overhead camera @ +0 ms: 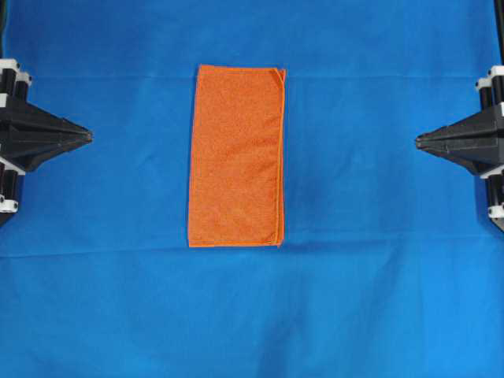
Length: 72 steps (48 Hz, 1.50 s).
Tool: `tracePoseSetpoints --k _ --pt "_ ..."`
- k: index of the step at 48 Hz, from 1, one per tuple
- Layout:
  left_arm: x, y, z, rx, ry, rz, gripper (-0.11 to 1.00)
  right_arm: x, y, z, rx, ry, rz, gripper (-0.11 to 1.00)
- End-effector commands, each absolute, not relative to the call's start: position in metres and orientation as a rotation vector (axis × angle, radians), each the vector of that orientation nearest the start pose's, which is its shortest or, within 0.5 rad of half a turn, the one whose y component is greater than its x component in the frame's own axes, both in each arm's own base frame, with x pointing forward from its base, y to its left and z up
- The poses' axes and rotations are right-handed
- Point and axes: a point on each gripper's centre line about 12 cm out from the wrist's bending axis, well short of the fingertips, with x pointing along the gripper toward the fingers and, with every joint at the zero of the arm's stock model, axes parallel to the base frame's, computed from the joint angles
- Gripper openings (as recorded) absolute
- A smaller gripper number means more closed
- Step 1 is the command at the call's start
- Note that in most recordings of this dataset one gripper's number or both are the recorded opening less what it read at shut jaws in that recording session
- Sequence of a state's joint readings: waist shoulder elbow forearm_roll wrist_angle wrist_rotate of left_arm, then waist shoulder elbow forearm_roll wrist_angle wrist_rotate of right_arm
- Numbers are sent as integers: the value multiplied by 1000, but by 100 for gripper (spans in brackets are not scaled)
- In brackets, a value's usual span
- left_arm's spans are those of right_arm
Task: Fold a vertical towel.
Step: 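Move both grippers to the towel's top corners, then pinch the orange towel's top corners with left and right grippers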
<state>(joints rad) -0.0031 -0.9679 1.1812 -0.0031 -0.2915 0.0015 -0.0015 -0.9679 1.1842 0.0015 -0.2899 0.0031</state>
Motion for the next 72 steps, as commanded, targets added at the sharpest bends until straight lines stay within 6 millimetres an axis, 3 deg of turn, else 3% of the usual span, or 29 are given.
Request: tracePoseSetpoints --k 1,7,13,34,38,47,52,62,72 --pt "202 0 298 -51 -69 3 0 203 -2 299 10 -86 -10 0" --pt "205 3 297 -57 -54 17 0 212 -9 299 31 -50 -46 0" --pt "213 14 289 -64 -21 70 0 229 -30 291 74 35 -140 0" --pt "254 85 227 -208 226 347 1 303 -112 233 153 400 -369 1" --pt "264 97 213 -218 264 380 10 316 -126 221 161 455 -392 7" --pt "286 122 184 -222 318 434 60 338 -153 186 177 561 -431 58" --pt "299 135 165 -222 361 457 80 350 -162 168 181 603 -436 62" --pt "316 161 128 -234 439 501 80 366 -171 144 182 653 -434 59" --pt "326 171 97 -247 484 517 80 375 -182 117 188 704 -442 59"
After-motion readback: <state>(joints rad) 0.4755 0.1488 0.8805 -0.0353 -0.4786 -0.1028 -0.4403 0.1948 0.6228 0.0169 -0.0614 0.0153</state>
